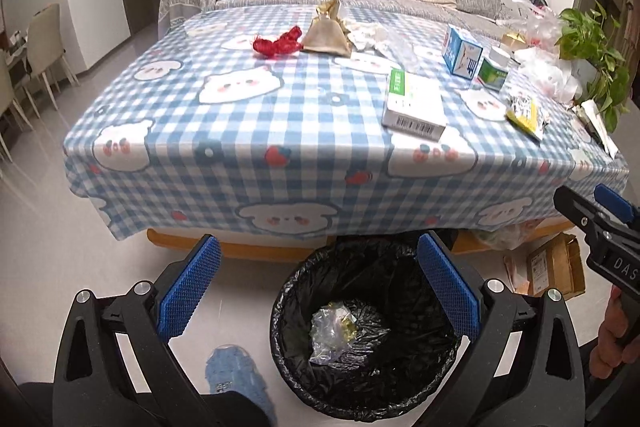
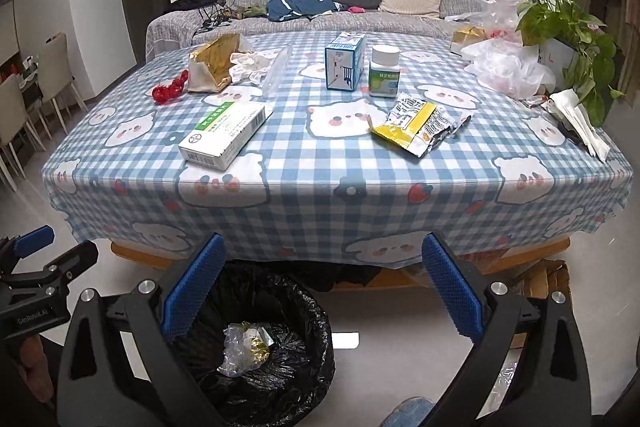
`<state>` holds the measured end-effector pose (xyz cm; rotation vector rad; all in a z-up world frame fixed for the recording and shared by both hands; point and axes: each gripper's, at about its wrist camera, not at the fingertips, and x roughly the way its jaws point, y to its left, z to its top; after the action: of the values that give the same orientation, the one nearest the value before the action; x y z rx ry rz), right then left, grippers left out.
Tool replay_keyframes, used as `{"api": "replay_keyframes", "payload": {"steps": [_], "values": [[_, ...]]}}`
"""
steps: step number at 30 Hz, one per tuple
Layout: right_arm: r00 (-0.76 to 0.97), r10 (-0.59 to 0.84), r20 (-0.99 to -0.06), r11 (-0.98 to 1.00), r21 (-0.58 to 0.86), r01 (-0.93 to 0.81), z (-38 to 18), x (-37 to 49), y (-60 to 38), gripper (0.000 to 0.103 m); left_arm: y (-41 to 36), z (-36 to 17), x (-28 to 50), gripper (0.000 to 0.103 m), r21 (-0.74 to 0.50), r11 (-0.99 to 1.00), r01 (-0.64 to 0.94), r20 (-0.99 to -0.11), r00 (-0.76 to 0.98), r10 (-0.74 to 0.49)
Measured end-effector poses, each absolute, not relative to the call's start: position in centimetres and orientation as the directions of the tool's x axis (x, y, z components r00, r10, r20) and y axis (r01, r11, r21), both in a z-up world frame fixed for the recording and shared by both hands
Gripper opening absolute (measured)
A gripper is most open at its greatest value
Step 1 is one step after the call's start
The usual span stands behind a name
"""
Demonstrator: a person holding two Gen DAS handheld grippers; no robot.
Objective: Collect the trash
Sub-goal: 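Raise both tools away from the bin back over the table, then grasp the red mesh net with left tool while right tool grasps white pill bottle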
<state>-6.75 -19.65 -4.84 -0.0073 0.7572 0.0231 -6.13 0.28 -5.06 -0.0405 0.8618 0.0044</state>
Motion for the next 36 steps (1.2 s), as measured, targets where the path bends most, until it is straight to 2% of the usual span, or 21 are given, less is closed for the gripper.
{"api": "replay_keyframes", "payload": {"steps": [14,36], "values": [[0.735,0.006,-0.678,0.999,-0.03,-0.035,-2.8,-3.5,-19.4,0.095,1.8,-2.8,-1.2,0.097,-0.038,0.999,-0.018,-0.747,0.665,-0.016],[0.698,-0.069,-0.713,0.997,-0.067,0.03,-3.7,10.1,-23.1,0.094,6.9,-2.7,13.6,0.097,-0.057,0.997,-0.056,-0.76,0.65,-0.007]]}}
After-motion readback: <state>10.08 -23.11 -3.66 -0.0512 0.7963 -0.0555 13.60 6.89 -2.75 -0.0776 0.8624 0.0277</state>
